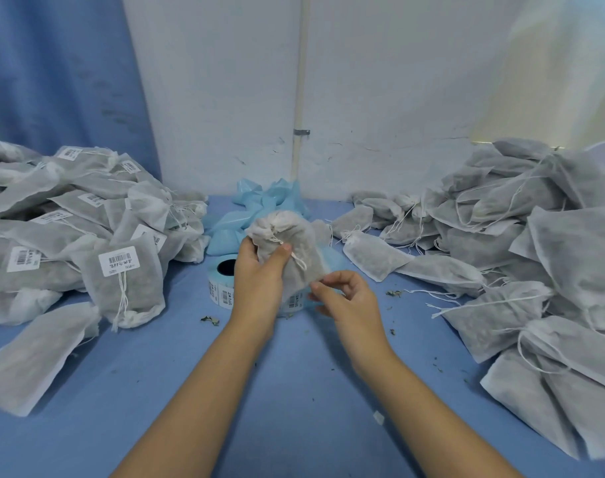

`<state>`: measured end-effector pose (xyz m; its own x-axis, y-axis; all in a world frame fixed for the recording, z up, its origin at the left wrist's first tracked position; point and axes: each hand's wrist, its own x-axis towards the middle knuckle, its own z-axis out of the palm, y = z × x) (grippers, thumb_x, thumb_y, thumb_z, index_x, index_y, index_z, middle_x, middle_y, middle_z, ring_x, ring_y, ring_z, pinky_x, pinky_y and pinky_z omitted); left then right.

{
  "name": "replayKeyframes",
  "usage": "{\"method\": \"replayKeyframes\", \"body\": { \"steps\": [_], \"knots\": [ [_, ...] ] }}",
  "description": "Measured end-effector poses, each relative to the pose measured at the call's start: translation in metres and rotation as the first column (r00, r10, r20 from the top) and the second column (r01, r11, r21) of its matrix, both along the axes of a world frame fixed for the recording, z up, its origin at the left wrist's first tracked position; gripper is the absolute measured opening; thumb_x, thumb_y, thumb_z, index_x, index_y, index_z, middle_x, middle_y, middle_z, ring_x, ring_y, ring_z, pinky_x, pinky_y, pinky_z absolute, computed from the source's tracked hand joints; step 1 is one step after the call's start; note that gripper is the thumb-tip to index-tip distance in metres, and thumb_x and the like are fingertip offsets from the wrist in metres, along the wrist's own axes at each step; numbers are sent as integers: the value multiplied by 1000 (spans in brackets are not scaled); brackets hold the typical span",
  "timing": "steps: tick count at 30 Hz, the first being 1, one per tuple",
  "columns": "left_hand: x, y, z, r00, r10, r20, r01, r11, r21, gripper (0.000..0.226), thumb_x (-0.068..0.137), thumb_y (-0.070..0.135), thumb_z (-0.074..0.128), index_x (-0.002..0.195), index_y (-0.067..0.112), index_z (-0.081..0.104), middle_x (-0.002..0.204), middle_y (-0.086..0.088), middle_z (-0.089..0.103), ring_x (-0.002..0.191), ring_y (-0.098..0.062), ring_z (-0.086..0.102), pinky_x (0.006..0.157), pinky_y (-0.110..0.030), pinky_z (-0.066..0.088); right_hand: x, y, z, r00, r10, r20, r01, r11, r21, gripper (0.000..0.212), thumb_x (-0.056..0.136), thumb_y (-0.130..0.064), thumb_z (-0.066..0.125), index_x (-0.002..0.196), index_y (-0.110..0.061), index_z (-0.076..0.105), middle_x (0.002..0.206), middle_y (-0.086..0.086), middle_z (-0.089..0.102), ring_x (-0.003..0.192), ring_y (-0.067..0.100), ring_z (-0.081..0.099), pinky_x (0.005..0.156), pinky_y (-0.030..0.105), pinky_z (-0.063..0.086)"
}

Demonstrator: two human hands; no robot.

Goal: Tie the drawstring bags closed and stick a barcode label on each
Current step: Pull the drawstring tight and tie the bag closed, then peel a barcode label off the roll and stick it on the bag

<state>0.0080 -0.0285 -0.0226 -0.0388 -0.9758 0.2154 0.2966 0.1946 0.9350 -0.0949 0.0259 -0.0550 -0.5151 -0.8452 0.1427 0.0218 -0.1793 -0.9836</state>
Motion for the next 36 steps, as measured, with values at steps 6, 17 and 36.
{"method": "replayKeyframes", "body": {
  "steps": [6,17,36],
  "knots": [
    [24,-14,4,954,-180,239,150,979,138,15,72,-2,55,70,12,58,63,2,60,60,-14,53,54,-21,41,-18,-1,-19,900,50,-434,39,980,193,26,86,-6,55,108,-20,53,91,-9,61,72,7,53,63,13,38],
    [43,-29,0,575,-184,797,181,979,95,41,74,-10,55,46,12,35,59,-1,38,54,-14,33,45,-18,31,-18,-2,-21,900,39,-435,55,978,200,21,89,-7,53,107,-17,58,98,-1,65,89,18,60,83,28,47],
    [37,-9,0,629,-528,570,450,846,287,52,46,11,55,90,-15,63,75,-13,61,72,-24,56,65,-29,41,-18,1,-18,923,85,-375,-84,996,19,18,89,-9,64,96,-25,70,91,-16,71,84,-8,63,73,6,45]
  ]
}}
